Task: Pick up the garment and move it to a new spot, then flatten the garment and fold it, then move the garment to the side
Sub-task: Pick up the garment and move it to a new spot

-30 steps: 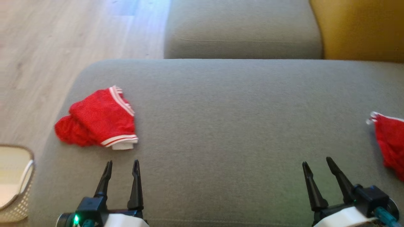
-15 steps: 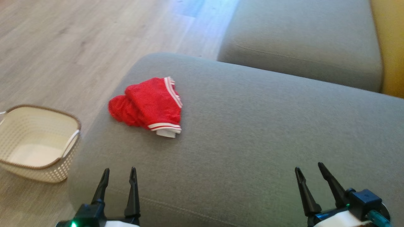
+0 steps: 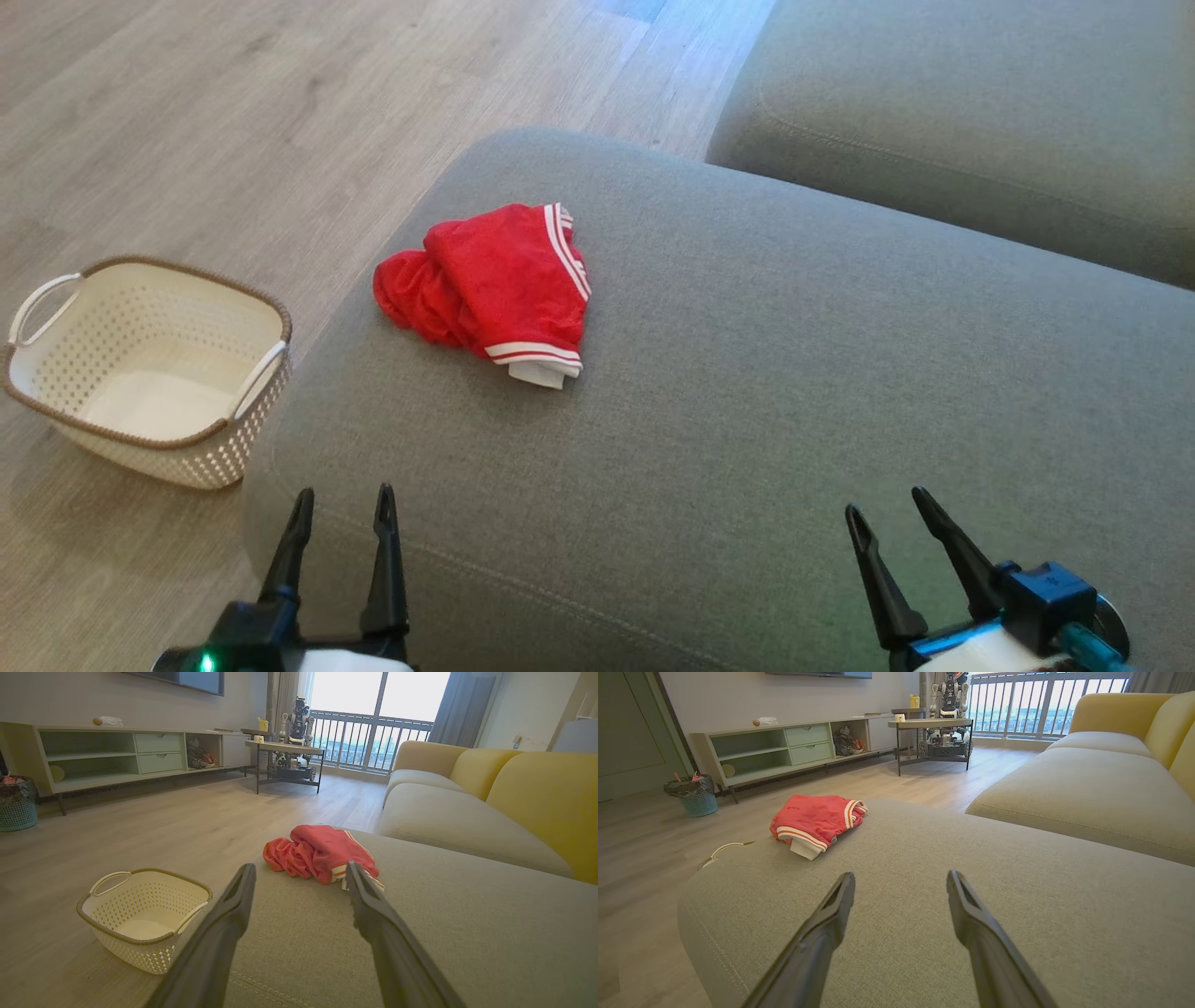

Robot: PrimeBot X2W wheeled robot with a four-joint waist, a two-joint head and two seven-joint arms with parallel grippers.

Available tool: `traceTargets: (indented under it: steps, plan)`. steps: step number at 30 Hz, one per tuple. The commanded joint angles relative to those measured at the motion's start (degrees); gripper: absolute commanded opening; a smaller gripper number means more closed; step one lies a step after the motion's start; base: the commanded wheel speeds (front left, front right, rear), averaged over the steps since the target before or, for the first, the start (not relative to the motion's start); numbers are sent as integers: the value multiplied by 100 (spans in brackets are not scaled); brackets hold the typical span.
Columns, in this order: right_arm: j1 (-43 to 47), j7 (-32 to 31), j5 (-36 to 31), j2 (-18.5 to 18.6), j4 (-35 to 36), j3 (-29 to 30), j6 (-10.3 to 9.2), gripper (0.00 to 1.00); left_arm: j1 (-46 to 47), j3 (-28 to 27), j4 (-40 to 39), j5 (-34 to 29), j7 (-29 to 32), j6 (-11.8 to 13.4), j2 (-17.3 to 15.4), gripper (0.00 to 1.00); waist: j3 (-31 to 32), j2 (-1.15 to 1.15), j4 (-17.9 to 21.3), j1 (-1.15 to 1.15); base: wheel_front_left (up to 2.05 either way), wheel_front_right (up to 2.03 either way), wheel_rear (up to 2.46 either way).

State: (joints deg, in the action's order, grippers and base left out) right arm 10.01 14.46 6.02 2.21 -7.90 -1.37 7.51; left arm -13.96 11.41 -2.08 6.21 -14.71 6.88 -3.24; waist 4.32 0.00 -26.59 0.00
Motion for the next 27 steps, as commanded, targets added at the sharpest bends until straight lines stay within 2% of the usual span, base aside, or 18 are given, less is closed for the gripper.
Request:
traceTargets:
  steps: [1,8,13,17,22,24,27]
  plan:
    - [-269,53,-39,66,161,-134,-2,100,293,-171,-259,80,-29,24,35,100,-51,0,-39,0,0,0,0]
    - [-209,53,-130,66,190,-40,-2,100,1069,-228,-315,147,-29,-222,35,100,-375,0,-110,0,0,0,0]
    - [-516,53,-386,66,302,62,-2,100,2460,-359,-83,120,-29,-389,-1,100,-996,0,108,0,0,0,0]
    - [-828,53,-520,66,312,67,-2,100,3561,-479,577,114,174,-431,-116,100,-1396,0,403,0,0,0,0]
    - [-1193,53,-546,66,303,21,-2,100,4772,-535,1654,358,1069,-535,-128,100,-1770,0,708,0,0,0,0]
    - [-1280,53,-573,66,323,-11,-2,100,5198,-535,2193,560,1645,-667,-120,100,-1918,0,799,0,0,0,0]
    - [-1382,53,-640,66,344,17,-2,100,5784,-396,3039,738,2646,-995,-219,100,-2129,0,909,0,0,0,0]
